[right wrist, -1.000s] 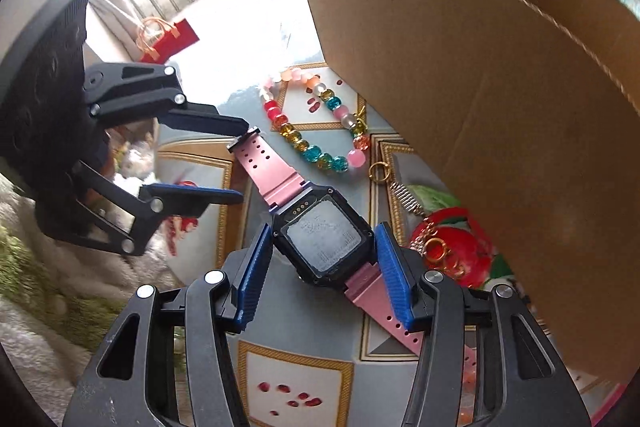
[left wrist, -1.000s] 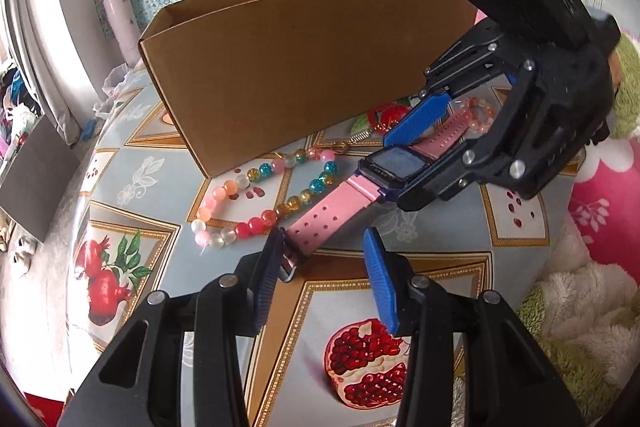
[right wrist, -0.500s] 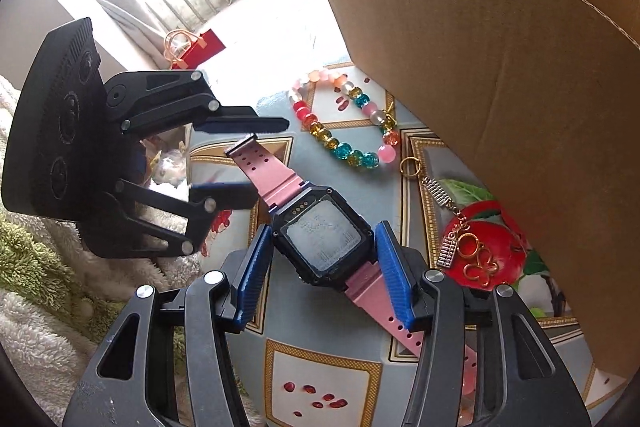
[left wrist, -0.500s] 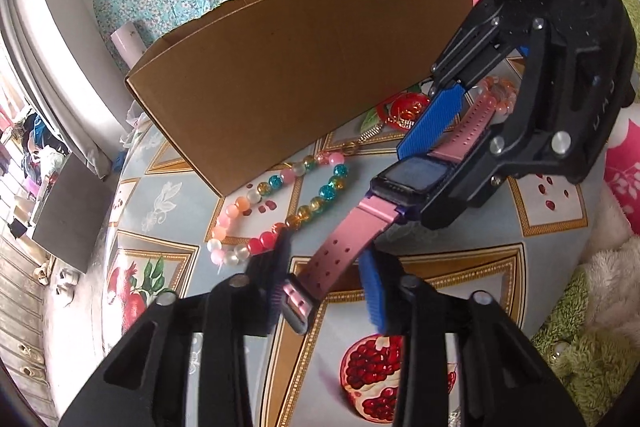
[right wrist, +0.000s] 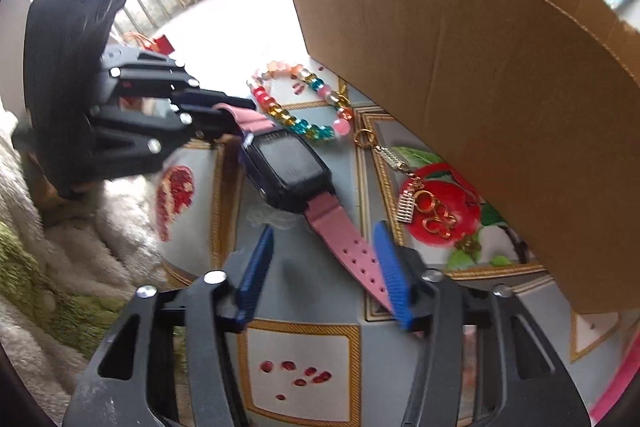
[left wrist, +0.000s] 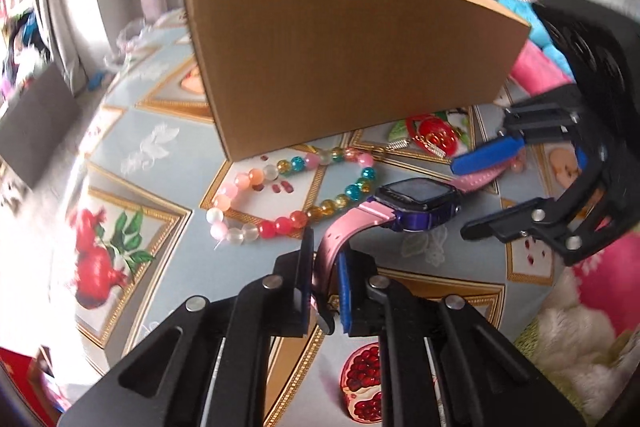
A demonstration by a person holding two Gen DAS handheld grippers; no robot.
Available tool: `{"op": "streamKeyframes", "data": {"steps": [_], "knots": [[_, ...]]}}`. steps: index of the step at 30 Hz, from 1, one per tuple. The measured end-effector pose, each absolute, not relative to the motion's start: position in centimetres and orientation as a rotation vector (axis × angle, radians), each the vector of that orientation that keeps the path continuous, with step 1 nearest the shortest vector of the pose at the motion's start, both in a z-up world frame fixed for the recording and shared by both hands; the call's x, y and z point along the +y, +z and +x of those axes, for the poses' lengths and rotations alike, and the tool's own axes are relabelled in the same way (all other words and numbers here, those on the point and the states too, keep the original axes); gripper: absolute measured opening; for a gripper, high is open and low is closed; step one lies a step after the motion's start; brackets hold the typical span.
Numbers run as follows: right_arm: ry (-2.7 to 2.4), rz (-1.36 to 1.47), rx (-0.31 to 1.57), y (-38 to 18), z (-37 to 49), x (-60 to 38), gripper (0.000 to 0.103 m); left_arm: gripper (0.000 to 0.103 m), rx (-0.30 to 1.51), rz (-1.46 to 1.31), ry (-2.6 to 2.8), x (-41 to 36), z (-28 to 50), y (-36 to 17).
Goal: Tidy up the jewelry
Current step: 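Lift the watch with both grippers and carry it over the cardboard box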
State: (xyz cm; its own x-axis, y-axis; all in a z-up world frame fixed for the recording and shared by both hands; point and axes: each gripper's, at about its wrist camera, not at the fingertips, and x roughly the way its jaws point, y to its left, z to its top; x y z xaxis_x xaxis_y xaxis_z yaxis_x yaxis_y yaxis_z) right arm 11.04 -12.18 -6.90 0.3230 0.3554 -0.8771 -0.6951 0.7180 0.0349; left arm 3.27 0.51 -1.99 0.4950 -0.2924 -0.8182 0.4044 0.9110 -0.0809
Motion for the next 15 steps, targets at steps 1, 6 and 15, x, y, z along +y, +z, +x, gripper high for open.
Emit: {"op": "streamKeyframes", "data": {"steps": [1,6,15], "knots": [[0.681,-0.422,1.013,-6.7,10.9,-11.9,0.031,0.01,0.969,0.123,-0.422,0.4,3.5,-2.0],[0.57,-0.494,0.95,-6.8,9.8,-11.2,0.009,0.009,0.965,0.106,-0.408,1.0,4.1,-2.5],[0.45,-0.527,0.727,-2.5,5.4,-9.2,0.001,0.005,0.795,0.145,-0.352,1.9,2.1,2.5]]}}
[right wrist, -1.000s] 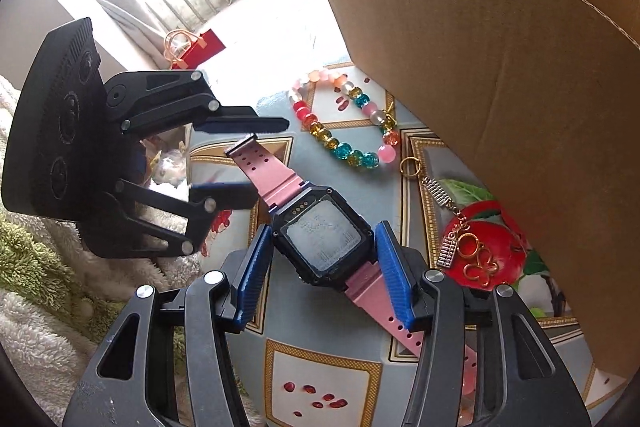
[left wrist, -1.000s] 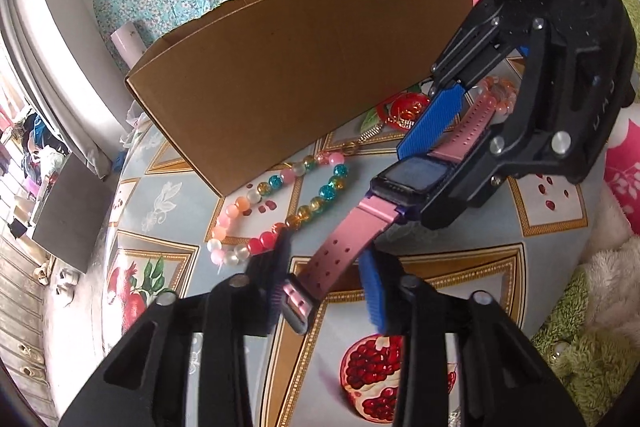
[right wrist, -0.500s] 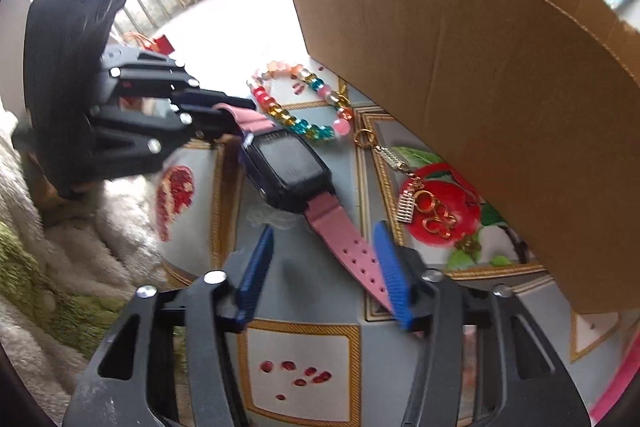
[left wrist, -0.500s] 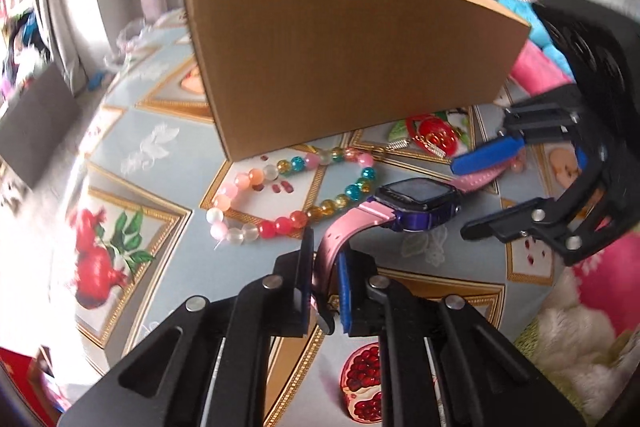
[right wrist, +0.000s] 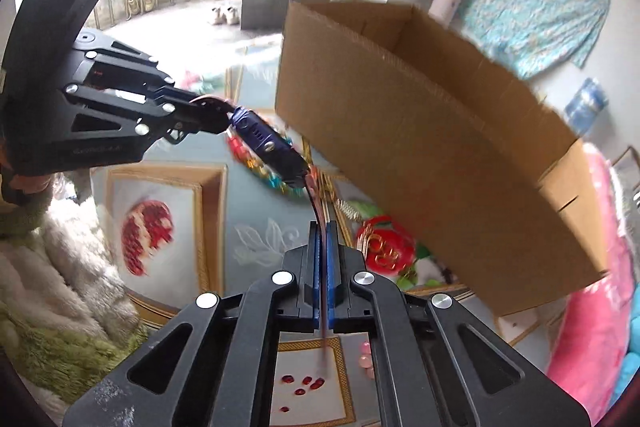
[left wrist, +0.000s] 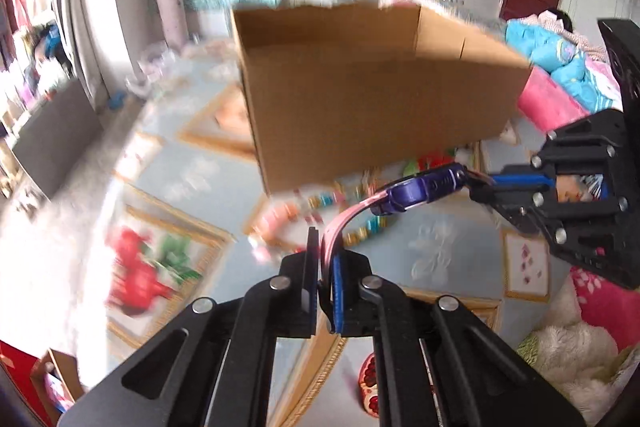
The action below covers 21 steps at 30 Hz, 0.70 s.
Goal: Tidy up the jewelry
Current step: 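Lift the watch with both grippers and carry it over the cardboard box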
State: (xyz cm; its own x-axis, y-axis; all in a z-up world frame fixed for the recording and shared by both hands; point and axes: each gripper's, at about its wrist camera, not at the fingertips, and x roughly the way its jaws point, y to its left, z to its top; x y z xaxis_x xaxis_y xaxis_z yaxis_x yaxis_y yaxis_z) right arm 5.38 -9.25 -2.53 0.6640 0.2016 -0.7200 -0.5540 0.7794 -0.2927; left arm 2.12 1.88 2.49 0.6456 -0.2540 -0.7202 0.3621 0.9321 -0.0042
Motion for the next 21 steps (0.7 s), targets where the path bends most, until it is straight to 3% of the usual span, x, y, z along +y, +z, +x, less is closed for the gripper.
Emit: {"op": "streamKeyframes", "data": {"steps": [7,10,14,17,21], "knots": [[0.39,-0.52,0.459,7.6,5.7,-9.2,0.001,0.005,0.518,0.155,-0.37,3.0,4.4,12.5],[0.367,-0.477,0.461,10.5,10.3,-11.4,0.001,0.005,0.524,0.14,-0.419,2.3,8.6,14.5],[0.394,-0.386,0.695,10.4,18.6,-14.7,0.001,0.005,0.725,0.183,-0.474,-0.7,15.6,12.9],[0.406,-0.327,0.94,7.4,24.7,-16.3,0.001,0.005,0.91,0.245,-0.502,-3.5,20.1,9.7],[0.399,-0.319,1.136,3.6,29.5,-16.6,0.001,0.005,1.112,0.312,-0.523,-6.1,24.4,5.9]]}}
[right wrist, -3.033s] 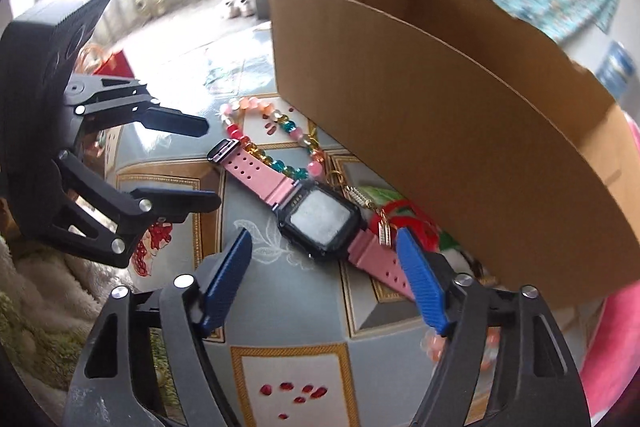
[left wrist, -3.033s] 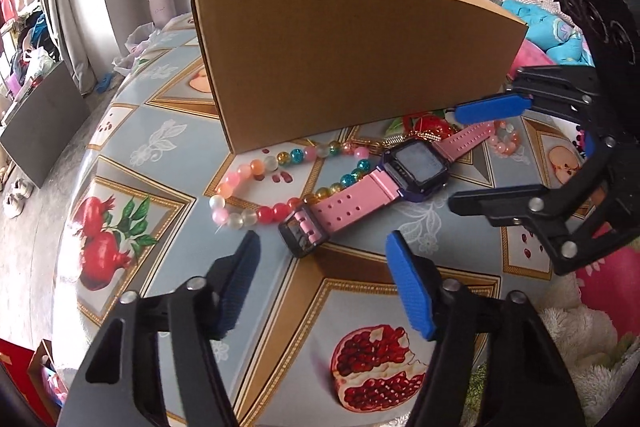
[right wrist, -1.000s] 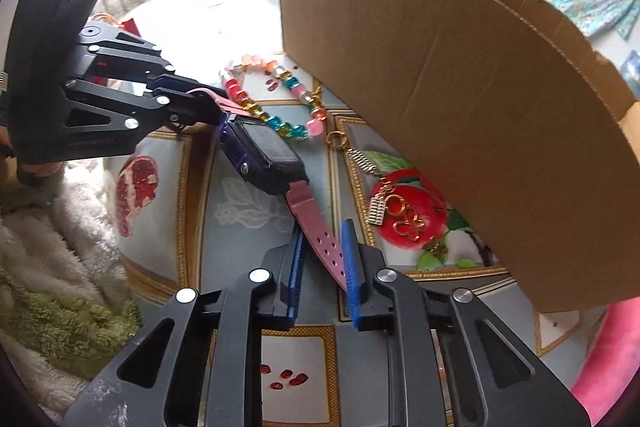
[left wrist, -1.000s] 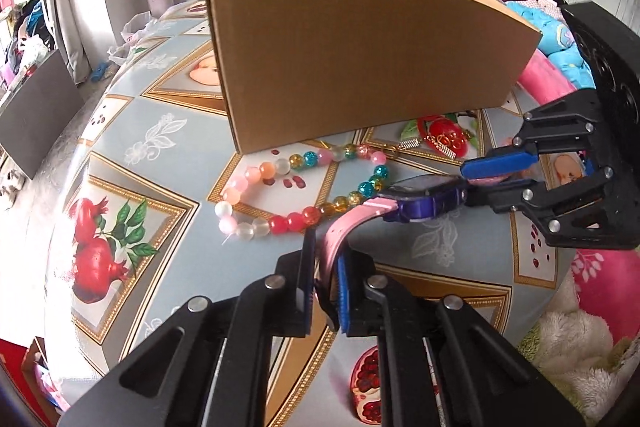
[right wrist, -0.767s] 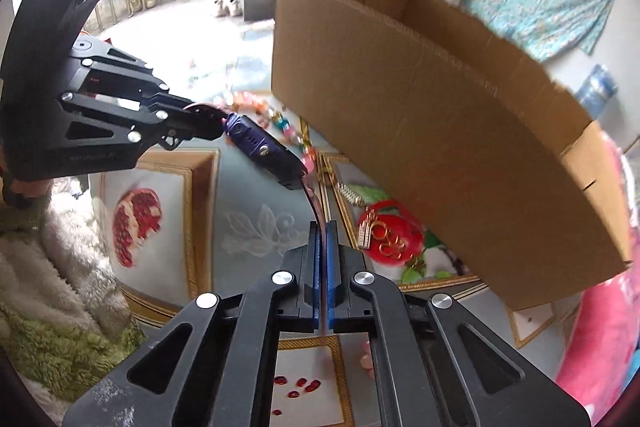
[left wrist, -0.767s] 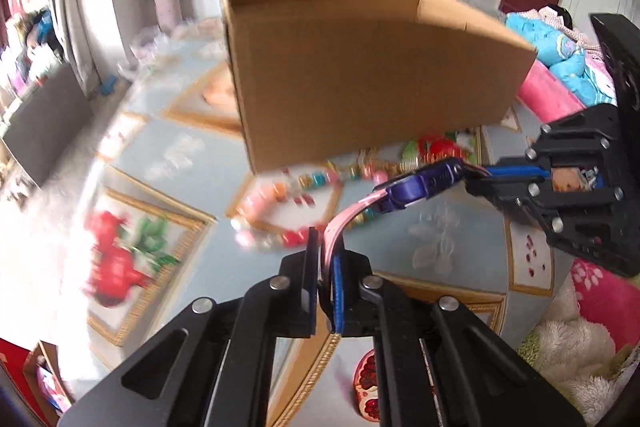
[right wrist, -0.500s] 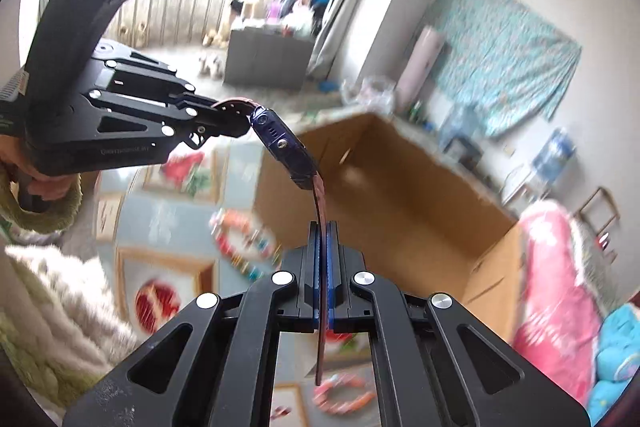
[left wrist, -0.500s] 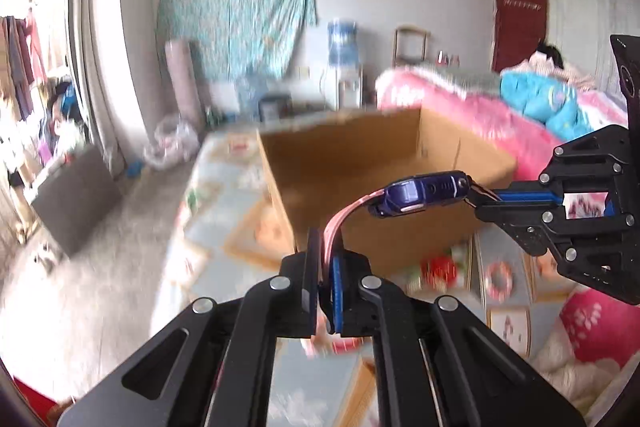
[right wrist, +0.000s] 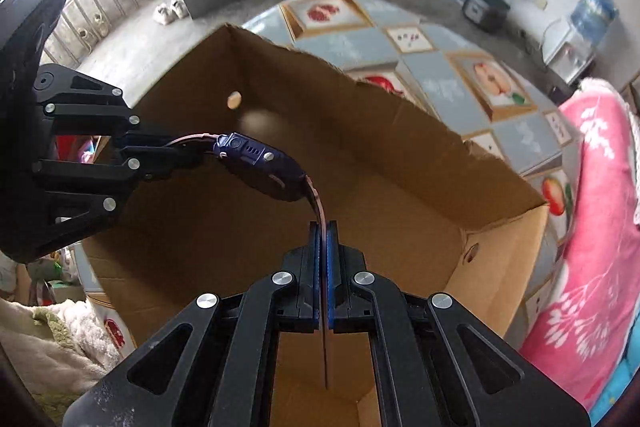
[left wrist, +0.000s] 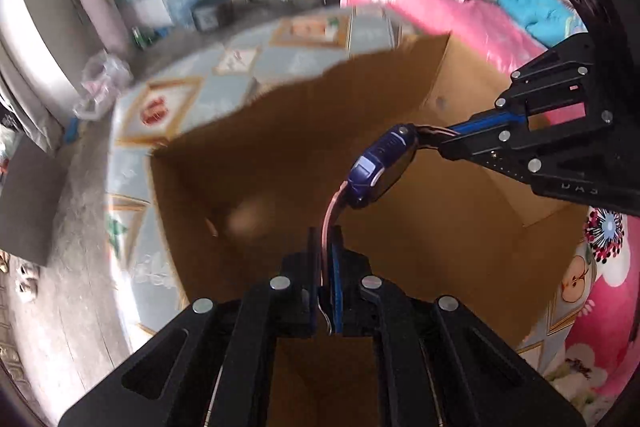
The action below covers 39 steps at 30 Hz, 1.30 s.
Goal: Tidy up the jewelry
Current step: 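Lift the watch with both grippers and carry it over the cardboard box, then open both grippers to drop the watch into the box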
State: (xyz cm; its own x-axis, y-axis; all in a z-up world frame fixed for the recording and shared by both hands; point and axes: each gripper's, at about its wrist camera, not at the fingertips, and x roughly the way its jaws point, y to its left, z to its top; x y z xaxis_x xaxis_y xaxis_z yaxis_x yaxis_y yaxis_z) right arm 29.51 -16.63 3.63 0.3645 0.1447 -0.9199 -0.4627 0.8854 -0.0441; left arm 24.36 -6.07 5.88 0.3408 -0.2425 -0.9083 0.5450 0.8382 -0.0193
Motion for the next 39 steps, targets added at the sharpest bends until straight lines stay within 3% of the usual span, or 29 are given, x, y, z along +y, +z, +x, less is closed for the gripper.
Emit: {"op": "streamKeyframes", "data": {"steps": [4,6,7,9,10,15,21,29,34,39], "knots": [[0.421,-0.319,1.25,1.1,32.0,-17.0,0.001,0.006,1.24,0.298,-0.52,-7.0,27.7,4.2],[0.423,-0.305,1.296,0.6,32.9,-17.8,0.008,0.008,1.276,0.315,-0.506,-7.6,28.7,3.6],[0.414,-0.305,1.312,0.3,33.5,-18.2,0.009,0.013,1.303,0.318,-0.496,-7.7,29.1,3.2],[0.373,-0.328,1.293,0.0,34.7,-18.4,0.029,0.032,1.325,0.311,-0.466,-7.5,29.7,2.8],[0.356,-0.344,1.272,0.1,34.9,-18.6,0.034,0.038,1.316,0.3,-0.457,-7.2,29.9,2.9],[0.338,-0.299,1.188,1.6,34.5,-19.8,0.037,0.044,1.206,0.263,-0.445,-6.4,29.7,4.9],[0.298,-0.21,1.031,5.1,32.1,-21.5,0.044,0.06,1.016,0.231,-0.43,-4.3,26.9,10.1],[0.382,-0.028,0.692,11.0,17.8,-23.2,0.058,0.081,0.789,0.11,-0.455,2.1,17.0,15.3],[0.52,0.176,0.653,8.7,10.1,-23.1,0.061,0.089,0.794,-0.033,-0.481,5.7,10.9,12.7],[0.526,0.337,0.793,1.2,9.0,-18.4,0.061,0.091,0.926,-0.059,-0.345,6.0,7.7,4.4]]}}
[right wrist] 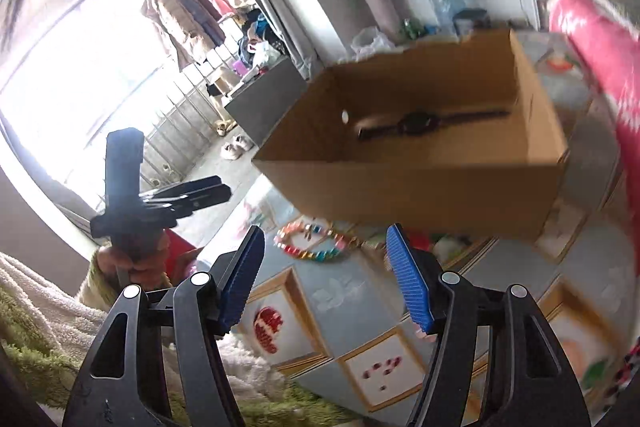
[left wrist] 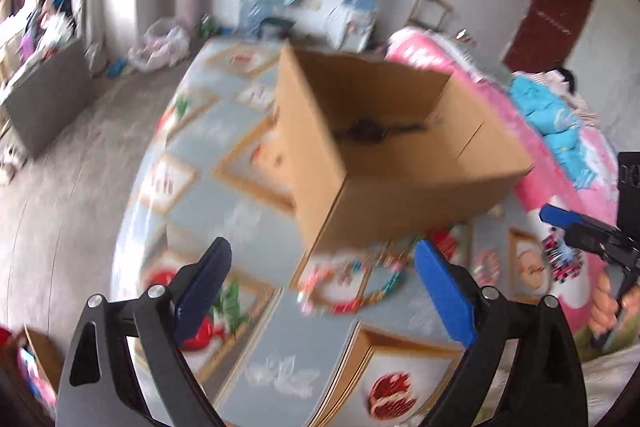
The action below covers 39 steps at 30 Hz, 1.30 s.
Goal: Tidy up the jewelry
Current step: 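Open both grippers to drop the watch into the box, then grasp the multicoloured bead bracelet with the left gripper while the right gripper grasps it too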
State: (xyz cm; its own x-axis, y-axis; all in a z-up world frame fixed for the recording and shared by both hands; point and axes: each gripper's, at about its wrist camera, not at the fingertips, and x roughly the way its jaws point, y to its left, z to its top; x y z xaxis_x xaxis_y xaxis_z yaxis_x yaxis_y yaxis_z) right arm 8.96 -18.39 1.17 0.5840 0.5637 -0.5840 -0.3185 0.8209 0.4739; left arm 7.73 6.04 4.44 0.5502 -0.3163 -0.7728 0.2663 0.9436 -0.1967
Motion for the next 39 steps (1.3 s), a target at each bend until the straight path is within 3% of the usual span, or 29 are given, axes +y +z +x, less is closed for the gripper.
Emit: {"op": "streamKeyframes", "data": {"steps": [2,4,9,14,20,25,29,32,39], "knots": [[0.494,0.348,0.86,-0.9,9.8,-16.4,0.051,0.091,0.977,-0.052,-0.272,5.7,7.4,1.2],[0.453,0.333,0.887,-2.6,10.9,-14.3,0.047,0.091,0.986,-0.029,-0.211,5.5,7.3,-0.6],[0.37,0.361,0.956,-5.1,13.0,-12.0,0.035,0.083,0.945,-0.02,-0.214,5.0,7.0,-1.6],[0.357,0.354,0.982,-5.4,14.0,-10.9,0.03,0.06,0.935,0.018,-0.21,4.8,7.3,-2.0],[0.305,0.29,0.997,-5.4,15.1,-9.8,0.026,0.04,0.949,0.064,-0.229,4.3,8.3,-3.0],[0.273,0.204,0.985,-5.1,15.4,-8.4,0.024,0.03,0.945,0.106,-0.242,3.8,8.4,-3.0],[0.259,0.157,0.982,-5.1,15.5,-7.4,0.01,0.021,0.935,0.154,-0.247,3.3,8.0,-3.1],[0.269,0.156,0.987,-5.0,15.3,-7.2,0.008,0.011,0.925,0.158,-0.261,3.1,7.7,-3.1],[0.293,0.156,0.983,-3.9,13.5,-7.3,0.007,0.009,0.952,0.087,-0.305,4.0,6.8,-2.7]]}}
